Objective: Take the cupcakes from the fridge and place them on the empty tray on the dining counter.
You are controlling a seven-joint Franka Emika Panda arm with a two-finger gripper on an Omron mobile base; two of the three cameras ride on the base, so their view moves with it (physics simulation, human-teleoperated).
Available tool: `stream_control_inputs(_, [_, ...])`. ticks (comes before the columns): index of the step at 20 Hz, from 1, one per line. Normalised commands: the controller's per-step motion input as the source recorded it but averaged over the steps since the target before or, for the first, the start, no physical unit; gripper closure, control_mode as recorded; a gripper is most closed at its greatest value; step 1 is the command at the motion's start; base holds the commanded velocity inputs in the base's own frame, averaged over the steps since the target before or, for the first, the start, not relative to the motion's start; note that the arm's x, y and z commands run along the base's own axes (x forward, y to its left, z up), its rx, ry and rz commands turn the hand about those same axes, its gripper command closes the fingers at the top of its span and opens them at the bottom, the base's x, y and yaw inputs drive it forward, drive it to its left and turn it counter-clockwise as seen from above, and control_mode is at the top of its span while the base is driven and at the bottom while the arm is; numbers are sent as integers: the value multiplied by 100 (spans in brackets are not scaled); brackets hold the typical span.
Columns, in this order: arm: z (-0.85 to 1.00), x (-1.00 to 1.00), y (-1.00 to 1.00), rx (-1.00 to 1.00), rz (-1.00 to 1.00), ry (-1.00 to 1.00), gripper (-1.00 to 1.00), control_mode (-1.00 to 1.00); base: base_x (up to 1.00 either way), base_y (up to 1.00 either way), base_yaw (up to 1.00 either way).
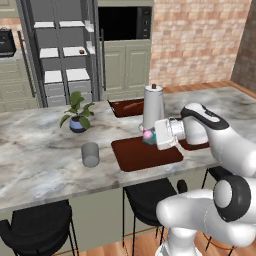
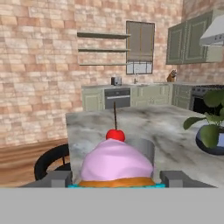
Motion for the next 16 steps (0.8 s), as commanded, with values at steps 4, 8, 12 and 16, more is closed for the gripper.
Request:
stream_control_inputs(4, [-20, 0, 17, 8, 0, 0, 100, -100, 0, 0, 0])
stream_control_inputs(8, [-19, 0, 11, 11, 0, 0, 100, -100, 0, 0, 0])
stream_control_inputs(12, [-14, 0, 10, 10, 0, 0, 100, -100, 0, 0, 0])
stream_control_inputs(16, [-6, 6, 3, 4, 0, 0, 100, -100, 0, 0, 0])
